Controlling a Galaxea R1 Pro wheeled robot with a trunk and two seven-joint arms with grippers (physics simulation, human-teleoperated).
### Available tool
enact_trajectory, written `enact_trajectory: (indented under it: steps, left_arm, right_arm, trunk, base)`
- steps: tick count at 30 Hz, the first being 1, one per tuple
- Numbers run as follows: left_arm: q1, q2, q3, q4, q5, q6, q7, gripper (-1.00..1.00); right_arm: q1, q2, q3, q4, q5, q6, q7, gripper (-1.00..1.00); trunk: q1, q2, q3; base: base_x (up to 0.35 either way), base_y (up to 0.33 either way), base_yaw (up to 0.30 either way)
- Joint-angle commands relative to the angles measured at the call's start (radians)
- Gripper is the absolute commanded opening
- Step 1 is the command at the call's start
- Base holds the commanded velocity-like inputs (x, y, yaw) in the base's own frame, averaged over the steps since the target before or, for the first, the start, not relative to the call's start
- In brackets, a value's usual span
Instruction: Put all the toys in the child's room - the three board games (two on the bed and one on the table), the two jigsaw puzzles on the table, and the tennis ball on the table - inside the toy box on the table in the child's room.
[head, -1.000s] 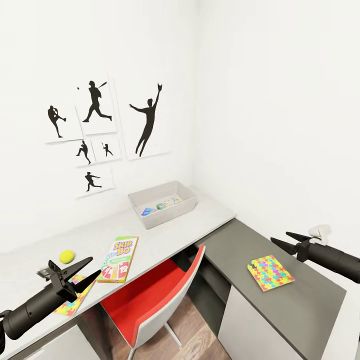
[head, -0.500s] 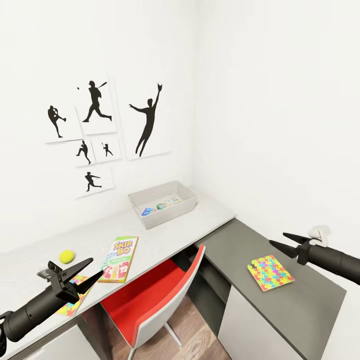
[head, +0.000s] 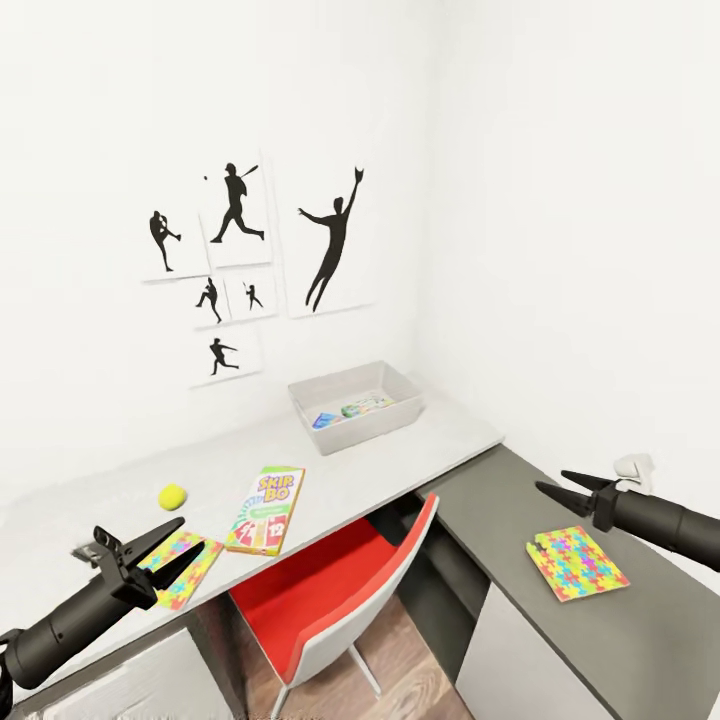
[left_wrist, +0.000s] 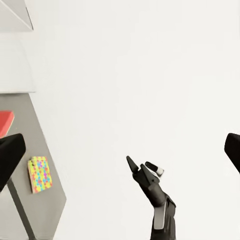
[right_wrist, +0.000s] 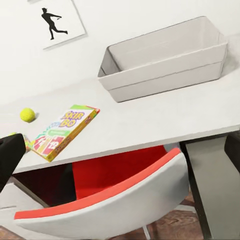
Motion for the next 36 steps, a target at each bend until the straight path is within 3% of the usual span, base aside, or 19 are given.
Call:
enact_trajectory:
  steps: [1, 6, 8, 9, 11, 14, 17, 20, 24, 27, 28, 31, 36]
  left_arm:
    - [0.000, 0.000, 0.001, 0.000, -0.002, 0.004, 0.000, 1.00]
    - [0.023, 0.002, 0.014, 0.000, -0.014, 0.001, -0.002, 1.00]
    - [0.039, 0.003, 0.045, -0.001, -0.016, 0.001, -0.004, 1.00]
    - [0.048, 0.003, 0.063, -0.001, -0.016, 0.001, -0.004, 1.00]
    - [0.054, 0.003, 0.076, -0.001, -0.017, 0.001, -0.004, 1.00]
    - [0.064, 0.003, 0.094, 0.001, -0.021, 0.001, -0.004, 1.00]
    - [0.066, 0.003, 0.098, 0.005, -0.042, 0.000, -0.004, 1.00]
    - [0.067, 0.002, 0.100, 0.006, -0.063, 0.001, -0.003, 1.00]
    - [0.068, -0.010, 0.102, 0.008, -0.083, 0.000, -0.003, 1.00]
    - [0.069, -0.017, 0.103, 0.008, -0.090, 0.000, -0.003, 1.00]
    - [0.069, -0.020, 0.102, 0.008, -0.100, 0.000, -0.002, 1.00]
    - [0.069, -0.022, 0.101, 0.009, -0.117, -0.001, -0.001, 1.00]
    - [0.069, -0.035, 0.101, 0.020, -0.179, -0.035, 0.003, 1.00]
  right_arm:
    - [-0.002, 0.002, 0.000, -0.001, 0.010, 0.010, 0.003, 1.00]
    - [-0.003, 0.014, 0.053, -0.001, 0.011, 0.012, -0.061, 1.00]
    - [-0.005, 0.021, 0.105, 0.000, 0.009, 0.014, -0.124, 1.00]
    - [-0.005, 0.033, 0.144, 0.000, 0.008, 0.015, -0.165, 1.00]
    - [-0.006, 0.052, 0.179, 0.000, 0.008, 0.015, -0.199, 1.00]
    - [-0.010, 0.125, 0.249, 0.000, 0.010, 0.016, -0.260, 1.00]
    - [-0.011, 0.154, 0.291, 0.002, 0.013, 0.016, -0.287, 1.00]
    - [-0.012, 0.163, 0.326, 0.007, 0.015, 0.016, -0.320, 1.00]
    - [-0.012, 0.186, 0.435, 0.012, 0.011, 0.022, -0.449, 1.00]
    - [-0.012, 0.225, 0.491, 0.012, 0.013, 0.031, -0.518, 1.00]
    - [-0.012, 0.254, 0.519, 0.014, 0.014, 0.034, -0.573, 1.00]
    - [-0.015, 0.272, 0.536, 0.034, 0.014, 0.036, -0.632, 1.00]
    - [-0.024, 0.283, 0.542, 0.089, 0.015, 0.035, -0.711, 1.00]
  trunk:
    - [0.001, -0.002, -0.002]
    - [0.001, -0.002, -0.002]
    - [0.001, -0.002, -0.002]
    - [0.001, -0.002, -0.002]
    - [0.001, -0.002, -0.002]
    - [0.001, -0.002, -0.002]
    - [0.001, -0.002, -0.002]
    - [0.001, -0.002, -0.002]
    - [0.001, -0.002, -0.002]
    - [0.001, -0.002, -0.002]
    - [0.001, -0.002, -0.002]
    - [0.001, -0.002, -0.002]
    - [0.001, -0.002, -0.003]
  base:
    - [0.000, 0.000, 0.294]
    - [0.000, 0.000, 0.296]
    - [0.000, 0.000, 0.296]
    - [0.000, 0.000, 0.295]
    - [0.000, 0.000, 0.293]
    - [0.000, 0.070, 0.290]
    - [0.000, 0.198, 0.289]
    - [0.000, 0.261, 0.288]
    - [0.000, 0.298, 0.288]
    - [0.000, 0.311, 0.288]
    - [0.000, 0.322, 0.283]
    - [0.011, 0.328, 0.248]
    - [0.127, 0.328, 0.089]
